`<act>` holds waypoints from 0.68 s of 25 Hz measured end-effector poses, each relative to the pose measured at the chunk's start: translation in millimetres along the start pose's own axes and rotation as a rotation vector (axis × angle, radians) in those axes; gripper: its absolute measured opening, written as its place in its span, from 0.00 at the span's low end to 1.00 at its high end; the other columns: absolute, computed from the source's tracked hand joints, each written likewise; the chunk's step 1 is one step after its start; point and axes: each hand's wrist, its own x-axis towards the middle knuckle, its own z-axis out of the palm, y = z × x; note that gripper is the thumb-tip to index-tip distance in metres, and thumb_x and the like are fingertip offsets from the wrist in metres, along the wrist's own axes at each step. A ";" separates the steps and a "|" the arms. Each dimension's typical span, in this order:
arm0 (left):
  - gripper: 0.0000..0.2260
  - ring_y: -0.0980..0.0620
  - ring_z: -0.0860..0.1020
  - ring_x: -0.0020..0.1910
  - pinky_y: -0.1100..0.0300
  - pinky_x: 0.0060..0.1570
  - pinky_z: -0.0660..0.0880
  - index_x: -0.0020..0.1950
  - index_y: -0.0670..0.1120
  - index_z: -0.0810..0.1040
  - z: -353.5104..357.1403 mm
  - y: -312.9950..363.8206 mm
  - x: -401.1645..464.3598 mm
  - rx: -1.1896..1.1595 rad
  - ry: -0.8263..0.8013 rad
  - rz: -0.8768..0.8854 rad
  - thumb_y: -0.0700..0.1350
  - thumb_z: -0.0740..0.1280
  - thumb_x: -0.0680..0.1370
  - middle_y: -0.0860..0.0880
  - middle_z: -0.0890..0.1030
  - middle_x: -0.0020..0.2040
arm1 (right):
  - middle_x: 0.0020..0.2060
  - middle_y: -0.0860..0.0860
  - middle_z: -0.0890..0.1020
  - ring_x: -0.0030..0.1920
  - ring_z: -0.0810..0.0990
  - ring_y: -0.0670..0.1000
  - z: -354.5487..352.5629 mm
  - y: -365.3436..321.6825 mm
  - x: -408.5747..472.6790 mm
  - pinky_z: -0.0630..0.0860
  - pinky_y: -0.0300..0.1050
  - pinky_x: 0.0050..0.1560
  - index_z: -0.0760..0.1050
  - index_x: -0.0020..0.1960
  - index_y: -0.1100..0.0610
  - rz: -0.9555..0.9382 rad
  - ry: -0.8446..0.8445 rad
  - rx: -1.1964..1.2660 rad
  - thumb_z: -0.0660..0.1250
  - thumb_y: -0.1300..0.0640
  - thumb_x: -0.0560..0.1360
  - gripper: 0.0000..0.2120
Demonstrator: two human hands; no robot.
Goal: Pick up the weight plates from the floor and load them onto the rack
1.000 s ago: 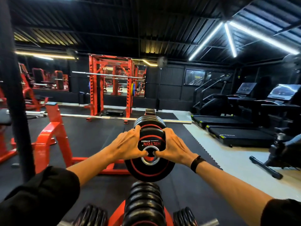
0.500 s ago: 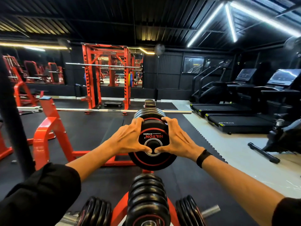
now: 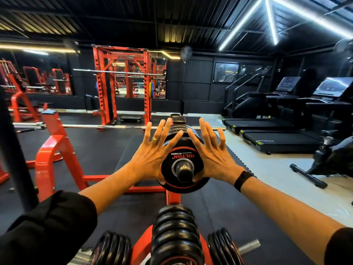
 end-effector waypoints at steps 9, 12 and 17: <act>0.67 0.33 0.42 0.78 0.29 0.72 0.46 0.78 0.54 0.31 22.3 -0.8 19.7 -0.138 -0.120 -0.157 0.69 0.76 0.57 0.35 0.38 0.78 | 0.78 0.59 0.37 0.78 0.38 0.61 24.5 3.2 31.2 0.38 0.68 0.72 0.33 0.77 0.43 0.070 -0.060 0.086 0.78 0.35 0.55 0.68; 0.65 0.34 0.64 0.72 0.31 0.68 0.63 0.77 0.59 0.33 22.4 0.3 20.3 -0.309 -0.190 -0.173 0.62 0.79 0.59 0.39 0.50 0.77 | 0.78 0.58 0.38 0.78 0.51 0.61 24.3 4.1 30.0 0.53 0.66 0.73 0.33 0.76 0.40 0.073 -0.116 0.192 0.79 0.39 0.57 0.66; 0.61 0.39 0.73 0.63 0.40 0.55 0.78 0.77 0.60 0.40 22.0 -0.4 18.6 -0.462 -0.157 -0.173 0.55 0.81 0.59 0.44 0.58 0.70 | 0.76 0.58 0.49 0.69 0.66 0.64 25.7 4.1 31.3 0.70 0.63 0.64 0.37 0.76 0.38 0.080 -0.138 0.301 0.80 0.43 0.56 0.64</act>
